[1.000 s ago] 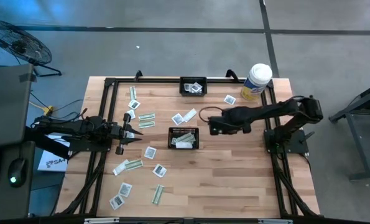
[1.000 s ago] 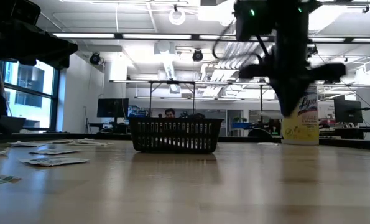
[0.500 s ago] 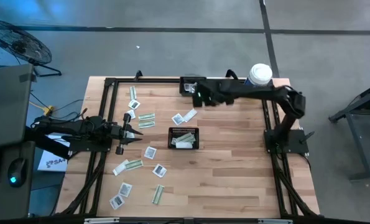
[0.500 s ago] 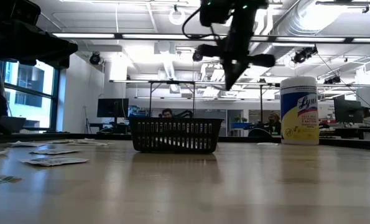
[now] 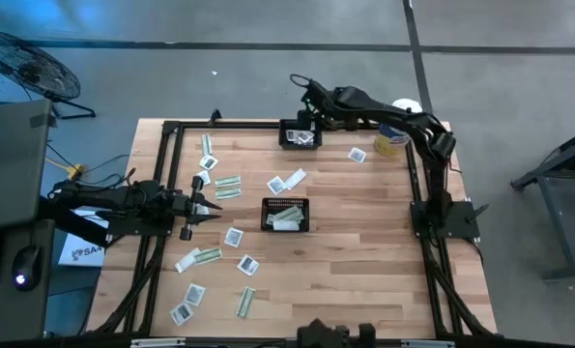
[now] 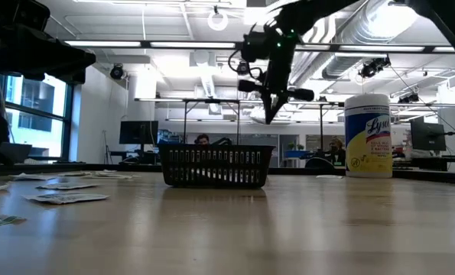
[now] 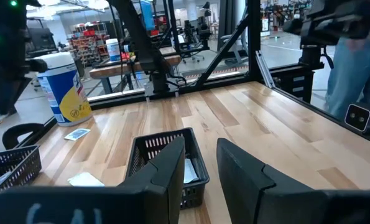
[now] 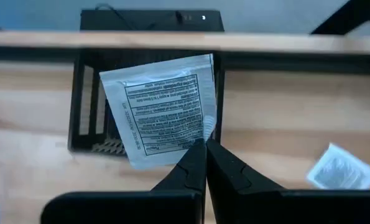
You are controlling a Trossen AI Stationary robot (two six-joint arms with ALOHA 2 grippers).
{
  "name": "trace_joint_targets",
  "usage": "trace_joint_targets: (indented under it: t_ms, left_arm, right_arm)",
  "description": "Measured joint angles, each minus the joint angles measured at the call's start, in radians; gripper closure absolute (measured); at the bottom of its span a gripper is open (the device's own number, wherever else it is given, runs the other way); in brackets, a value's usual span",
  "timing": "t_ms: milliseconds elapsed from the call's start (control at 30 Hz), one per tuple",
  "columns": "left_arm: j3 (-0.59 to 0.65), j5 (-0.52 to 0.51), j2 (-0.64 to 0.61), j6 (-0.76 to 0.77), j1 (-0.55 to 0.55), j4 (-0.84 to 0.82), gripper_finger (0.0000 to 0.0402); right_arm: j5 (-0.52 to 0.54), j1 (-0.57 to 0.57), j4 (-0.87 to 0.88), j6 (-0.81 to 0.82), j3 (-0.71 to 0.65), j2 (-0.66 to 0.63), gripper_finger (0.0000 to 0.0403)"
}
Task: Pick & Place First Aid Supplies
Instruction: Put the towelette pack into the top black basket
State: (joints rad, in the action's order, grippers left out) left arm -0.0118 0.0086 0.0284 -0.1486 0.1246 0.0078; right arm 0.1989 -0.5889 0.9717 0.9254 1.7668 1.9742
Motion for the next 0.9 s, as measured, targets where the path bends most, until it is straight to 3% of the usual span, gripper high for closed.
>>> trace_joint_targets:
  t_ms: [167, 367, 600, 900]
  left_arm:
    - [0.000, 0.000, 0.000, 0.000, 0.000, 0.000, 0.0309]
    - [0.000, 0.000, 0.000, 0.000, 0.000, 0.000, 0.0309]
    - [0.000, 0.000, 0.000, 0.000, 0.000, 0.000, 0.0309]
    - [0.000, 0.000, 0.000, 0.000, 0.000, 0.000, 0.0309]
  right_arm:
    - [-0.024, -0.027, -0.090, -0.005, -0.065, 0.012, 0.0403]
    - [-0.105, -0.025, -0.380, 0.010, -0.164, 0.038, 0.0403]
    - [-0.126, -0.018, -0.371, 0.014, -0.124, 0.140, 0.0403]
    - [-0.132, -0.022, -0.365, -0.006, -0.124, 0.157, 0.0399]
